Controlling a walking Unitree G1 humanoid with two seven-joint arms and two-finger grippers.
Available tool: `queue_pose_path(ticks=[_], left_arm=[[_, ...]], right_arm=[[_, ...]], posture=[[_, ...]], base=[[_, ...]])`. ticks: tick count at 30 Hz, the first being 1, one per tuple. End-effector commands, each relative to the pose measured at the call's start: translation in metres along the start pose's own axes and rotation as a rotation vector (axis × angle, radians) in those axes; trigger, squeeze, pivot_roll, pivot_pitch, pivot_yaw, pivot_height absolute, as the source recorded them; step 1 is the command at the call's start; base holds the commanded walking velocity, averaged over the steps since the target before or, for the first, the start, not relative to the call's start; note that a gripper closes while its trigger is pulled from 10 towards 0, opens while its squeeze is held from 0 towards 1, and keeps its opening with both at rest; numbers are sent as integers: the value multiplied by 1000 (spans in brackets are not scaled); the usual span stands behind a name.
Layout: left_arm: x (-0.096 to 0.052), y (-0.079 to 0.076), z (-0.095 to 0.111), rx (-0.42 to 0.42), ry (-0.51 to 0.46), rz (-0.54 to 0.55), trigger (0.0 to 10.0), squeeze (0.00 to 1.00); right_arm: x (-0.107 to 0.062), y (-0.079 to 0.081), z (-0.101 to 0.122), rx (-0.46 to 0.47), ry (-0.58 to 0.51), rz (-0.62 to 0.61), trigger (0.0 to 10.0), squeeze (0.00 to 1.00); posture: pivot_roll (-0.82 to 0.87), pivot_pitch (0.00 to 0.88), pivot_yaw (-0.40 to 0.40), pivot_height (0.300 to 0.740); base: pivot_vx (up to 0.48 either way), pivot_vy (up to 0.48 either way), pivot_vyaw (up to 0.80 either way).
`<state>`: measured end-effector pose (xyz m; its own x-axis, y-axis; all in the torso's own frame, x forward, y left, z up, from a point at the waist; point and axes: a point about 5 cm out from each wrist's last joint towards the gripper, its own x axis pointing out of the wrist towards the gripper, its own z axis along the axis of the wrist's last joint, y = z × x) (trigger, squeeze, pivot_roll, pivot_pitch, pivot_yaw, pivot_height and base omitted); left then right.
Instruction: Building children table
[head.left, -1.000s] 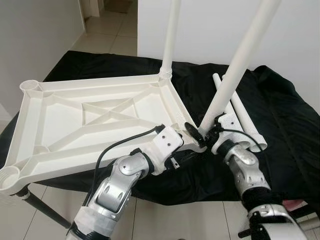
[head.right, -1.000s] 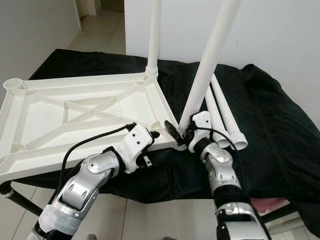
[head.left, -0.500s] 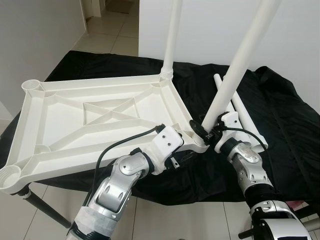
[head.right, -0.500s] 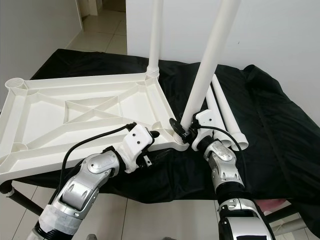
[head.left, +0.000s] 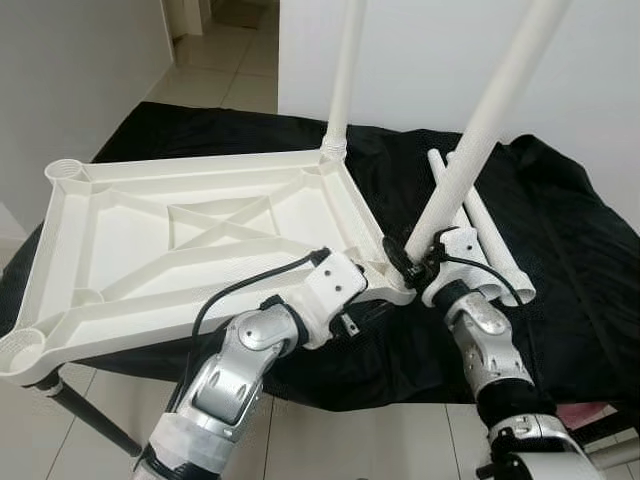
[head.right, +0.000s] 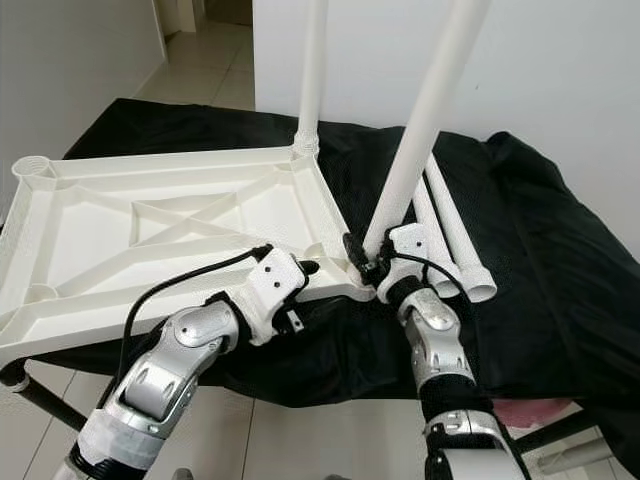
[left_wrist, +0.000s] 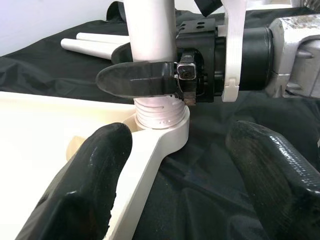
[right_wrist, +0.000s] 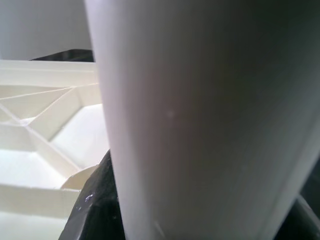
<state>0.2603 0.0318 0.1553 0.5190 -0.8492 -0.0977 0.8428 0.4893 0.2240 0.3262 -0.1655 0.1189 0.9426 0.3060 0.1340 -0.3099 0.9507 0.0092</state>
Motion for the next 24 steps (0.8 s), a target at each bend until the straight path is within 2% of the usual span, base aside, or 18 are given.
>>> queue_pose_path(ticks=[1,2,6,8,9,10,11,13,15,16,17,24], left_arm=[[1,2,-1,3,1,62,10000,0],[2,2,-1,4,1,55,10000,0],[2,2,-1,10,0,48,10000,0],[3,2,-1,12,0,46,10000,0],[3,2,-1,12,0,46,10000,0],[3,2,-1,13,-1,46,10000,0],[3,2,-1,13,-1,46,10000,0],[4,3,-1,15,-2,49,10000,0],[4,3,-1,15,-2,49,10000,0],[5,4,-1,16,-2,51,10000,0],[5,5,-1,19,-1,56,10000,0],[5,11,-2,23,0,76,10000,0]], right_arm=[[-8,-2,-12,34,56,-61,10000,0],[-8,2,-10,48,41,-115,10000,0],[-9,5,-9,51,36,-186,10000,0],[-12,7,-9,62,41,-302,10000,0],[-12,7,-9,62,41,-302,10000,0],[-15,8,-10,60,56,-385,10000,0],[-15,8,-10,60,56,-385,10000,0],[-22,9,-14,53,96,-546,10000,0],[-22,9,-14,53,96,-546,10000,0],[-25,11,-16,75,108,-613,10000,0],[-26,17,-18,86,114,-628,10000,0],[-23,21,-16,106,108,-607,10000,0]], posture=[[6,0,-78,740],[4,0,-78,740],[4,0,-78,740],[3,0,-79,740],[3,0,-79,740],[2,0,-81,740],[2,0,-81,740],[1,0,-83,740],[1,0,-83,740],[1,0,-83,740],[0,0,-83,740],[0,0,-82,740]], base=[[0,0,0],[0,0,0],[0,0,0],[0,0,0],[0,0,0],[0,0,0],[0,0,0],[0,0,0],[0,0,0],[0,0,0],[0,0,0],[0,0,0]])
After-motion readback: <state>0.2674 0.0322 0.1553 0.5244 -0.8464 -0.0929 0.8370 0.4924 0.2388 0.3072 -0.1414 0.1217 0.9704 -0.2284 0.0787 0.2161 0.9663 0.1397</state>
